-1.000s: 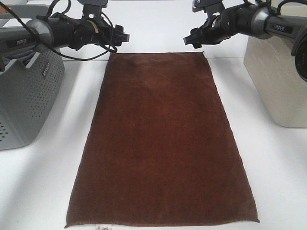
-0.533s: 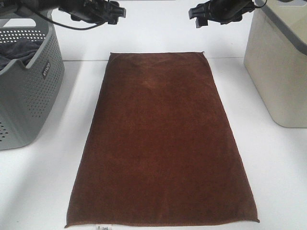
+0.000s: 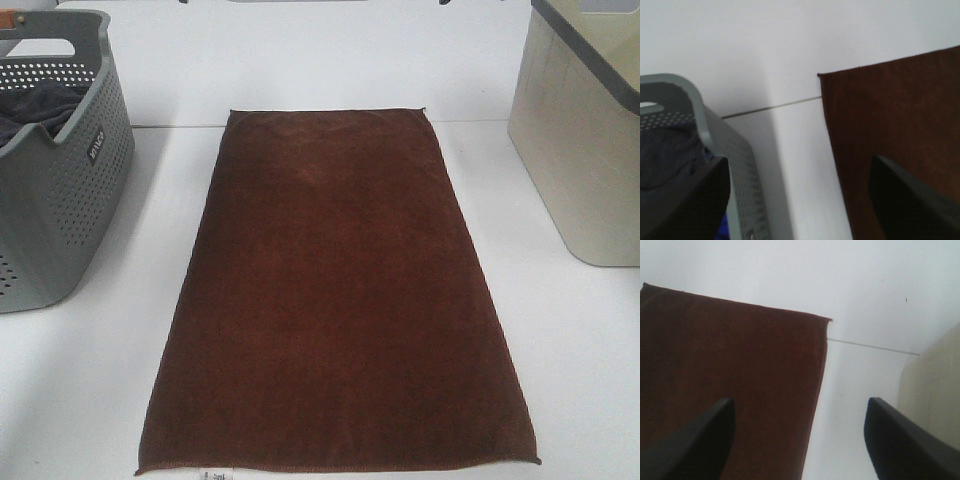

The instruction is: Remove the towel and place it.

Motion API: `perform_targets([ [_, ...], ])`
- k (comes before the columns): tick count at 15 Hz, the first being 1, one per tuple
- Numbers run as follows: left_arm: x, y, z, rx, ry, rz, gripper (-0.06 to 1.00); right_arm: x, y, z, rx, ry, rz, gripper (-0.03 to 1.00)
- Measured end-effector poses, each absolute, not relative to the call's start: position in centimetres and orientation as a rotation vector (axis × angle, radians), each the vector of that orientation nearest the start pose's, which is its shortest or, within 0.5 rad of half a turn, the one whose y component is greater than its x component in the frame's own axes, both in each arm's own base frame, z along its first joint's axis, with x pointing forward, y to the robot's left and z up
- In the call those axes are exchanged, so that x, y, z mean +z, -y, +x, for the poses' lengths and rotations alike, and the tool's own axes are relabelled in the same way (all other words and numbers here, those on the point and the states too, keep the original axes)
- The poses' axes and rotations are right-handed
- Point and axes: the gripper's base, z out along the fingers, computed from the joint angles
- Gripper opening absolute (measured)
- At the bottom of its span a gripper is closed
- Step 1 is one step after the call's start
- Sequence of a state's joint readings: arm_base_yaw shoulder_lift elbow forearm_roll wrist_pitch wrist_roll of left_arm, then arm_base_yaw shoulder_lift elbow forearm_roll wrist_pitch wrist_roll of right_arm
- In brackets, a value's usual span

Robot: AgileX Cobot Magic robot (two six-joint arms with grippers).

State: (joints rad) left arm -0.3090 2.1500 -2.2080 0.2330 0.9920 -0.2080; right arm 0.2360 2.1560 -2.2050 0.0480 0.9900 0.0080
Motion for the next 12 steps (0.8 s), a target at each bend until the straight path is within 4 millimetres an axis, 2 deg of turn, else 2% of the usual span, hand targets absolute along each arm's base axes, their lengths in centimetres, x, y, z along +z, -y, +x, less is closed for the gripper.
perform_targets([
  [4, 35.5, 12.3, 44.4, 0.073, -2.503, 0.162, 0.73, 33.0, -11.4, 45.7, 0.145, -2.579, -0.316, 0.69],
  [7, 36.5, 12.1, 43.3, 0.054, -2.51, 0.171, 0.73, 33.3, -11.4, 45.4, 0.145, -2.593, -0.325, 0.69],
  [9, 37.0, 11.7, 41.7, 0.059, -2.527, 0.196, 0.73, 34.7, -11.3, 44.5, 0.166, -2.572, -0.322, 0.69],
  [12, 37.0, 9.9, 36.1, 0.082, -2.612, 0.224, 0.73, 36.4, -10.4, 40.9, 0.173, -2.591, -0.323, 0.69],
])
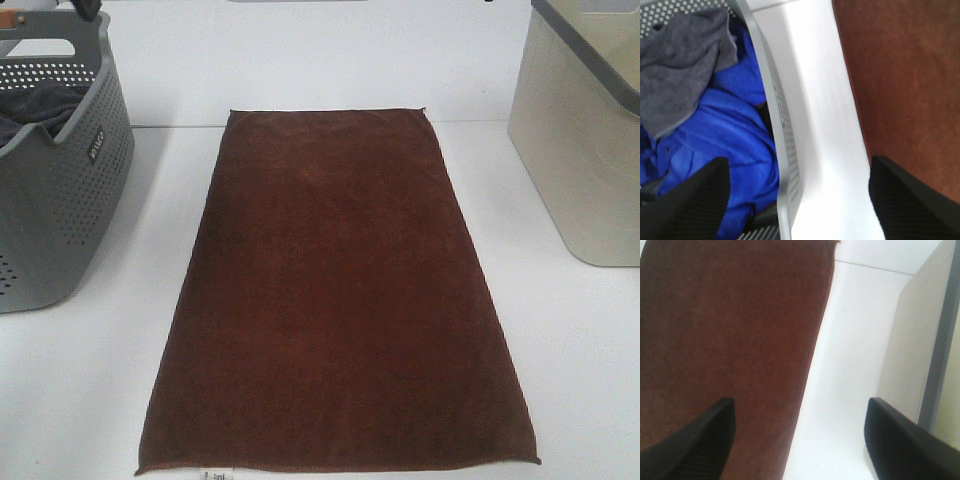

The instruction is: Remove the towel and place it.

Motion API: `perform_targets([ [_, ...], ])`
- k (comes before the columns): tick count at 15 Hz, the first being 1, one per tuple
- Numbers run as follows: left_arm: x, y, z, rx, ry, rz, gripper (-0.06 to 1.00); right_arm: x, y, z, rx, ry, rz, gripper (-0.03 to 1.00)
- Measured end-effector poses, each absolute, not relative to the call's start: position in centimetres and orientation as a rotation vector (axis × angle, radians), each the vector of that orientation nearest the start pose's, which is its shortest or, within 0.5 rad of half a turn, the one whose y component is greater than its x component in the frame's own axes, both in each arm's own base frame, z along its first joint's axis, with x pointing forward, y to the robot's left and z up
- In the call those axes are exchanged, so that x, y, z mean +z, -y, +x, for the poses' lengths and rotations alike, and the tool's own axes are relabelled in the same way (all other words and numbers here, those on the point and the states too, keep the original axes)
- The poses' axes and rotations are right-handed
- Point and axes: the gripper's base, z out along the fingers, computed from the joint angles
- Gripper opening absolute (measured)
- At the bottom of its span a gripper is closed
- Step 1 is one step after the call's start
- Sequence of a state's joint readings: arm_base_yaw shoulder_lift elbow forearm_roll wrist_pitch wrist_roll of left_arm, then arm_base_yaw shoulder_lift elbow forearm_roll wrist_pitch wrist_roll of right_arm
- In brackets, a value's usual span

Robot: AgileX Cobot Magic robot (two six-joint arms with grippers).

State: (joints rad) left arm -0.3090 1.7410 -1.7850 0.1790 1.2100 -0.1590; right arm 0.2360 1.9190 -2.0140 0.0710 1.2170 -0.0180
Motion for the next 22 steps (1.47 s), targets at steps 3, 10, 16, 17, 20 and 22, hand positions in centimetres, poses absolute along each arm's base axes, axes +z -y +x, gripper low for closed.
perform_targets([
  [3, 35.1, 8.2, 30.4, 0.093, -2.719, 0.241, 0.73, 35.1, -9.4, 36.5, 0.161, -2.7, -0.333, 0.69],
  [10, 30.8, 4.6, 16.9, 0.011, -2.807, 0.235, 0.73, 28.8, -6.3, 23.5, 0.127, -2.955, -0.428, 0.69],
  [16, 29.7, 2.0, 8.0, -0.084, -2.602, 0.203, 0.73, 26.2, -4.1, 13.7, 0.152, -2.918, -0.414, 0.69],
  [17, 29.6, 1.7, 7.1, -0.092, -2.571, 0.201, 0.73, 26.1, -3.8, 12.5, 0.155, -2.884, -0.411, 0.69],
  [20, 28.3, 1.5, 6.2, -0.102, -2.5, 0.237, 0.73, 26.4, -3.1, 9.6, 0.164, -2.748, -0.398, 0.69],
  [22, 26.7, 1.8, 6.2, -0.128, -2.513, 0.295, 0.73, 26.4, -2.5, 7.6, 0.156, -2.633, -0.395, 0.69],
])
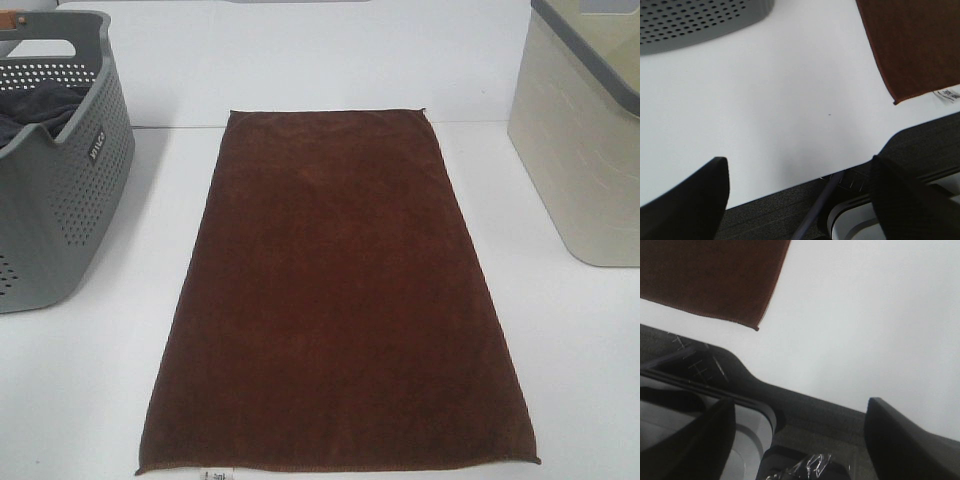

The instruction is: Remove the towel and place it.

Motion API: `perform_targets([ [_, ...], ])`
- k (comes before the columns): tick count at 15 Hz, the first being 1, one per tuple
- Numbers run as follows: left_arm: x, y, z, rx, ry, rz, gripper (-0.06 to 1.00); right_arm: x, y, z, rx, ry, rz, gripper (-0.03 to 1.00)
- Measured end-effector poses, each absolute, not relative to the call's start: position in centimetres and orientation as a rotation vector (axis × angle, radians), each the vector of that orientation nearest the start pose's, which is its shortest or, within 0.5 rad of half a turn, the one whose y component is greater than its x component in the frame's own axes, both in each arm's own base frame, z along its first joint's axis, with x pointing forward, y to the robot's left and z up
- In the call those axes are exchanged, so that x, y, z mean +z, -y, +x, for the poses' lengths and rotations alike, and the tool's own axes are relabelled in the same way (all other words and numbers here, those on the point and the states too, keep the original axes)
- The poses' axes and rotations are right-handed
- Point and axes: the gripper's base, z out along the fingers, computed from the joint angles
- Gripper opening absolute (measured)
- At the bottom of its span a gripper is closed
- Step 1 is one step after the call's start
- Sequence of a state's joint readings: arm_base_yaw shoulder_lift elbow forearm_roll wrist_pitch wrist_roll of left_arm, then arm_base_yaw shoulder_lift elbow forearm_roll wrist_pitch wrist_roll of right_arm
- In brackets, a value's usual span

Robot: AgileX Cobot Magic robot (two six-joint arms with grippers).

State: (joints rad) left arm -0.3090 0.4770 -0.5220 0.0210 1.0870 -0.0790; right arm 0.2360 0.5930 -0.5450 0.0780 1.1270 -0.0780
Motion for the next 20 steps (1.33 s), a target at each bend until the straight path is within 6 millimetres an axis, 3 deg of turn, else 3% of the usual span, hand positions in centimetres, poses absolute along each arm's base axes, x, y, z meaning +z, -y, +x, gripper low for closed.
perform_targets([
  [4, 26.7, 2.7, 6.2, -0.197, -2.457, 0.497, 0.73, 27.6, -1.5, 3.8, 0.168, -2.337, -0.364, 0.69],
  [9, 26.7, 2.8, 6.2, -0.202, -2.452, 0.509, 0.73, 27.9, -0.8, 0.7, 0.169, -2.115, -0.357, 0.69],
  [20, 26.9, 2.6, 5.7, -0.212, -2.411, 0.505, 0.73, 27.8, -0.7, 0.5, 0.16, -2.103, -0.344, 0.69],
])
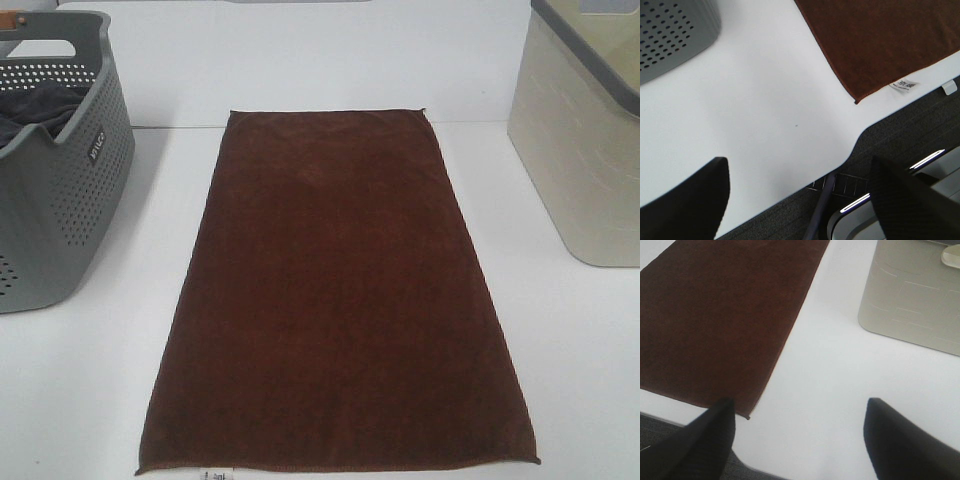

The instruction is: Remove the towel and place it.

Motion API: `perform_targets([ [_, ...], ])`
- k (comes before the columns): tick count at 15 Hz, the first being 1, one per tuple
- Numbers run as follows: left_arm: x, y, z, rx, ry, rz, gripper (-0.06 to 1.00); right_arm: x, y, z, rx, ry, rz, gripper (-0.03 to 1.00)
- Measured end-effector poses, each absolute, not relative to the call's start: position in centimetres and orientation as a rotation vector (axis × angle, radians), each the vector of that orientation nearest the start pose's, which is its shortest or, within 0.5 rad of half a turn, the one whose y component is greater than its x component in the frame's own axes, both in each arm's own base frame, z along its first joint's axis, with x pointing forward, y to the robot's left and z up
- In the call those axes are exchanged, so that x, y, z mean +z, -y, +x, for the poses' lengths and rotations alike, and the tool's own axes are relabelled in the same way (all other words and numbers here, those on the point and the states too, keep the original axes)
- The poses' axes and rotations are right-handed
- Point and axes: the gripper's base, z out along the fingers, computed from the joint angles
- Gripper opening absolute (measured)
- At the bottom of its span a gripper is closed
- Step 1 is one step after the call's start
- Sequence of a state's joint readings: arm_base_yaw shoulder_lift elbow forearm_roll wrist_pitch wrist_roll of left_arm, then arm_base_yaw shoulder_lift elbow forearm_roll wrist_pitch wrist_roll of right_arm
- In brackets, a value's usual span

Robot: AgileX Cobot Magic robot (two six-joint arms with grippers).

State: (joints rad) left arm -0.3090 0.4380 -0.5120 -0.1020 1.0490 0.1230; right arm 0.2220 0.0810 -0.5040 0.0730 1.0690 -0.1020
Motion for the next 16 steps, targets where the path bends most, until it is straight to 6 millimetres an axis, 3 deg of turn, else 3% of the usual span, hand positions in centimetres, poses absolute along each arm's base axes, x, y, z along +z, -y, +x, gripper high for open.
perform_targets([
  [3, 27.6, 2.0, 3.9, -0.213, -2.287, 0.467, 0.73, 27.8, -0.7, 0.6, 0.114, -2.113, -0.262, 0.69],
  [8, 28.2, 0.8, -0.3, -0.073, -2.029, 0.179, 0.73, 27.8, -0.6, 0.6, 0.072, -2.12, -0.185, 0.69],
  [9, 28.2, 0.8, -0.7, -0.029, -2.01, 0.115, 0.73, 27.8, -0.6, 0.6, 0.072, -2.12, -0.185, 0.69],
  [16, 28.2, 0.7, -0.7, -0.032, -2.008, 0.126, 0.73, 27.8, -0.7, 0.6, 0.073, -2.12, -0.174, 0.69],
])
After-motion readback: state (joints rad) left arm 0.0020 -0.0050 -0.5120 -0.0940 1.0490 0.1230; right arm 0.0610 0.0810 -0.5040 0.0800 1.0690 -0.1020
